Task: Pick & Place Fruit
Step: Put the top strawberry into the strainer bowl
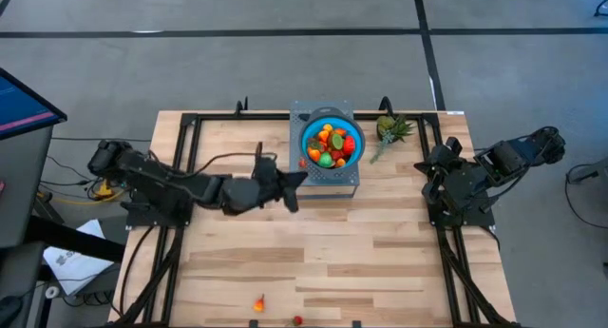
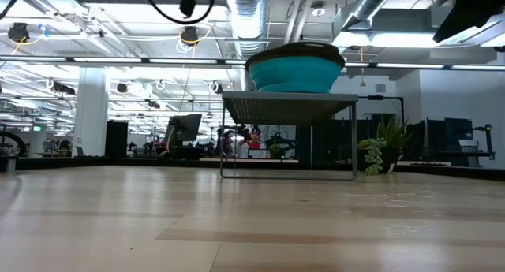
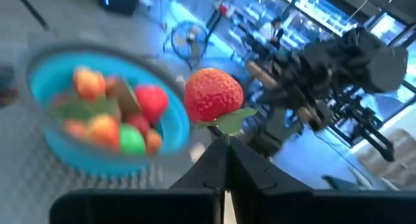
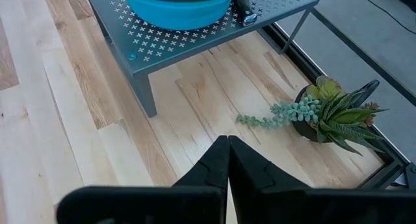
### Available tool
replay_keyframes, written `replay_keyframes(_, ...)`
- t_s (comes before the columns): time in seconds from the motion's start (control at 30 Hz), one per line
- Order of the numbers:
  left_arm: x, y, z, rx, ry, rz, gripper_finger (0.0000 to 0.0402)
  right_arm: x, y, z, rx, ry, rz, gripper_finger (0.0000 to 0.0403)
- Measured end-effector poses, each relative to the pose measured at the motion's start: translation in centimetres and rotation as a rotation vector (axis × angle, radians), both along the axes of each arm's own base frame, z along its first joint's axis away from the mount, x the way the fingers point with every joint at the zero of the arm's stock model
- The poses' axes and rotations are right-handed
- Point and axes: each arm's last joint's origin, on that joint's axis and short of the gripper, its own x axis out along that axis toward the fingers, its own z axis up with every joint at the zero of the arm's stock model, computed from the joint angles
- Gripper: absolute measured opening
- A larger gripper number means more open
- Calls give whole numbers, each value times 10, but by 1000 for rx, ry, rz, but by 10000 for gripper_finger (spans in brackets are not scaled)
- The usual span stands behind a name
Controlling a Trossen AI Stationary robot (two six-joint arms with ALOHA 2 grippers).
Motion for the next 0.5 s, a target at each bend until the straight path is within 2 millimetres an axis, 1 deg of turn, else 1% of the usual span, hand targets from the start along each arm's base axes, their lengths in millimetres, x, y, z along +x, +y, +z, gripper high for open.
replay_keyframes(0.17, 5, 21, 7, 98, -5, 43, 1, 0, 0, 0, -1, 0, -1, 0)
replay_keyframes(0.3, 8, 39, 10, 153, 0, 22, 1, 0, 0, 0, -8, -4, -5, 0)
replay_keyframes(0.5, 17, 76, 8, 186, -3, -43, 1, 1, 0, 1, -16, -21, -13, 0)
